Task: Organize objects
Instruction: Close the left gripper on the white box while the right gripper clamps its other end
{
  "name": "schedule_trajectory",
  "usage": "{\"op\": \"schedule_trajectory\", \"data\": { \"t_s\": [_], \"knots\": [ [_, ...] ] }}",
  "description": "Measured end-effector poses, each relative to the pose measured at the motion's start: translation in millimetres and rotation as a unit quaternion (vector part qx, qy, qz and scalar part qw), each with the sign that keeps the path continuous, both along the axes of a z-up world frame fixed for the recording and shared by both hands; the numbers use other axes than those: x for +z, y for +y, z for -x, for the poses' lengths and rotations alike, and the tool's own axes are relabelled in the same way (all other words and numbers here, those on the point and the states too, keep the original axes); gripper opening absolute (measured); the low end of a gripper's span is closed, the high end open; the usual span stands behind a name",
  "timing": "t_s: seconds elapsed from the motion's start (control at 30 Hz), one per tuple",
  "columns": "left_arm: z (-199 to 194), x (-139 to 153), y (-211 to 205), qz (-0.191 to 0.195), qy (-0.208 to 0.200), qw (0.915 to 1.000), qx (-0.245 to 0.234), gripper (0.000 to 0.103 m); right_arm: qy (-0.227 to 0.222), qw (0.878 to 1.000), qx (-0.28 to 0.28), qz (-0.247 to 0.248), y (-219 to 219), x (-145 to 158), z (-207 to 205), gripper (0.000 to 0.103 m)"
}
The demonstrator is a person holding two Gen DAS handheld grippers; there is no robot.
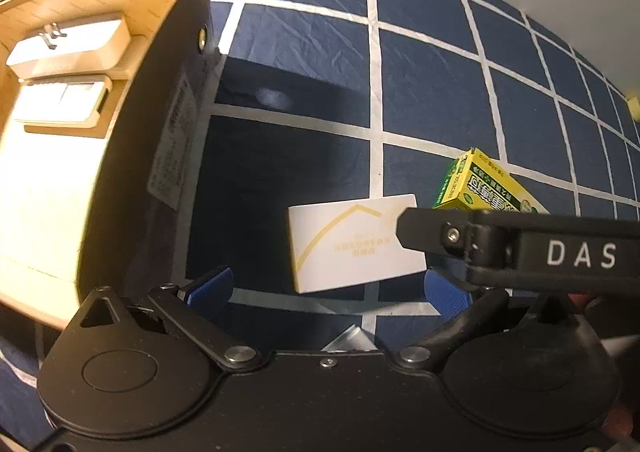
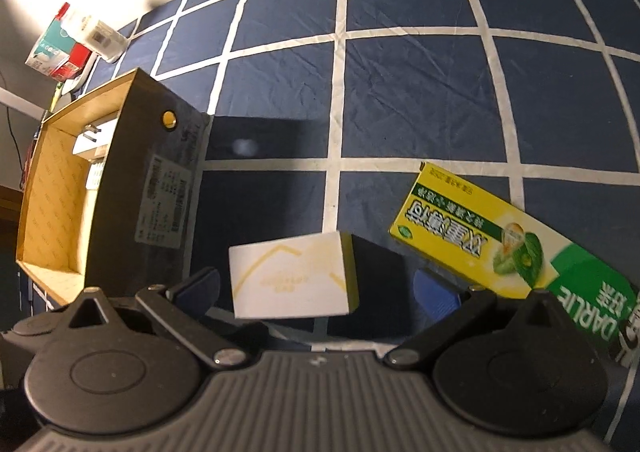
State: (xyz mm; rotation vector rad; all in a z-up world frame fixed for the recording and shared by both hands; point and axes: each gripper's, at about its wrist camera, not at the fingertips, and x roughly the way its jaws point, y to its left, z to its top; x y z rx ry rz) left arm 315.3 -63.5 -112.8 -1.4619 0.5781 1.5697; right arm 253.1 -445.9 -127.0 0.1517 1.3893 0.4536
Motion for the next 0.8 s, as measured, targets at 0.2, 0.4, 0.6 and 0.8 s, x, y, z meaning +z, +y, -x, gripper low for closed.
{"op": "schedule_trajectory", "data": {
  "t_s": [0.2, 0.4, 0.6, 0.8],
  "knots": [
    [3, -18, 13, 0.012, -0.021, 0.9997, 0.008, 0.100, 0.021, 1.000, 0.009, 0.002, 6, -20, -11, 0.100],
    [11, -36, 19, 0.024, -0.040, 0.9988, 0.012, 0.093, 0.041, 0.999, 0.018, 0.006, 11, -40, -19, 0.099],
    [17, -50, 20, 0.027, -0.065, 0.9969, 0.036, 0.081, 0.051, 0.998, 0.025, 0.002, 18, -53, -25, 0.091],
    [25, -59, 18, 0.010, -0.095, 0.9934, 0.063, 0.075, 0.056, 0.998, 0.041, -0.001, 33, -52, -26, 0.088]
  ]
}}
